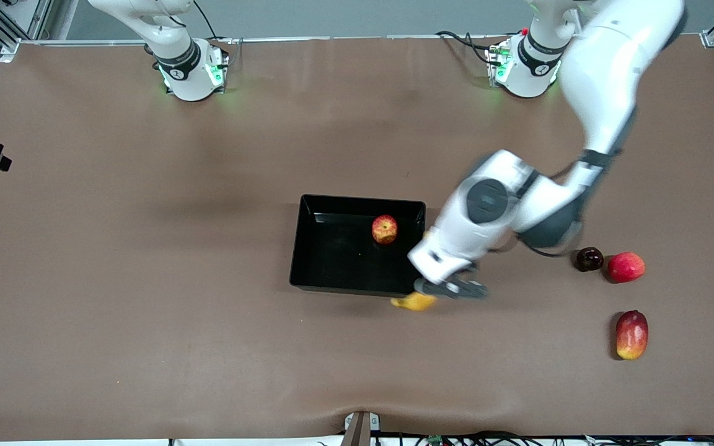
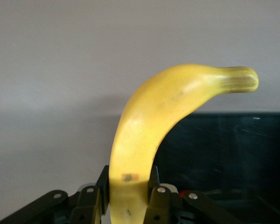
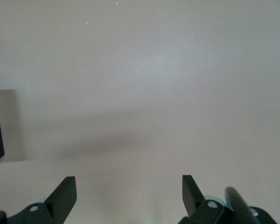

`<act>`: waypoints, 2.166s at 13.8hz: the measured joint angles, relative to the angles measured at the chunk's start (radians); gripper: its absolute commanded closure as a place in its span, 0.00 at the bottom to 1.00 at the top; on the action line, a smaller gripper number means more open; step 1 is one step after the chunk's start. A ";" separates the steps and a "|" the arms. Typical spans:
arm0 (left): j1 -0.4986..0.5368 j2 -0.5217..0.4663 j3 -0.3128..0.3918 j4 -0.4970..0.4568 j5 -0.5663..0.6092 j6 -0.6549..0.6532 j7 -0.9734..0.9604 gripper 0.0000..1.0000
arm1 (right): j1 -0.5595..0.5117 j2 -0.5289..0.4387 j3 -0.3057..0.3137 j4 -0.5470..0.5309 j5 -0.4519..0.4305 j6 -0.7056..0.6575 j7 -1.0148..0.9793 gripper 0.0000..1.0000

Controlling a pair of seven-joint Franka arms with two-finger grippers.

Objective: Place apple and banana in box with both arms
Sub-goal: 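Lift the banana with the left gripper and carry it over the box, then lower the banana into the box and open the left gripper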

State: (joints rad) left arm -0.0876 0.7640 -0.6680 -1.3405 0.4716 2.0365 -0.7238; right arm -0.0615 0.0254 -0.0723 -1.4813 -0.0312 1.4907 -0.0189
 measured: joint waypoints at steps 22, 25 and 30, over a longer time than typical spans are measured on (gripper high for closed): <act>-0.424 0.191 0.284 0.044 0.000 0.326 -0.392 1.00 | 0.000 0.000 0.001 0.000 0.001 0.000 0.000 0.00; -0.424 0.217 0.287 0.044 0.000 0.348 -0.392 0.83 | 0.000 0.000 0.001 0.000 0.001 0.001 0.000 0.00; -0.432 0.215 0.287 0.053 0.000 0.351 -0.388 0.00 | 0.001 0.000 0.003 0.000 0.001 0.002 0.000 0.00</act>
State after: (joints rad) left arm -0.5198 0.9787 -0.3811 -1.2877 0.4717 2.3879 -1.1115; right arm -0.0609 0.0254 -0.0695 -1.4810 -0.0300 1.4930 -0.0189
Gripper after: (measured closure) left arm 0.546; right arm 0.000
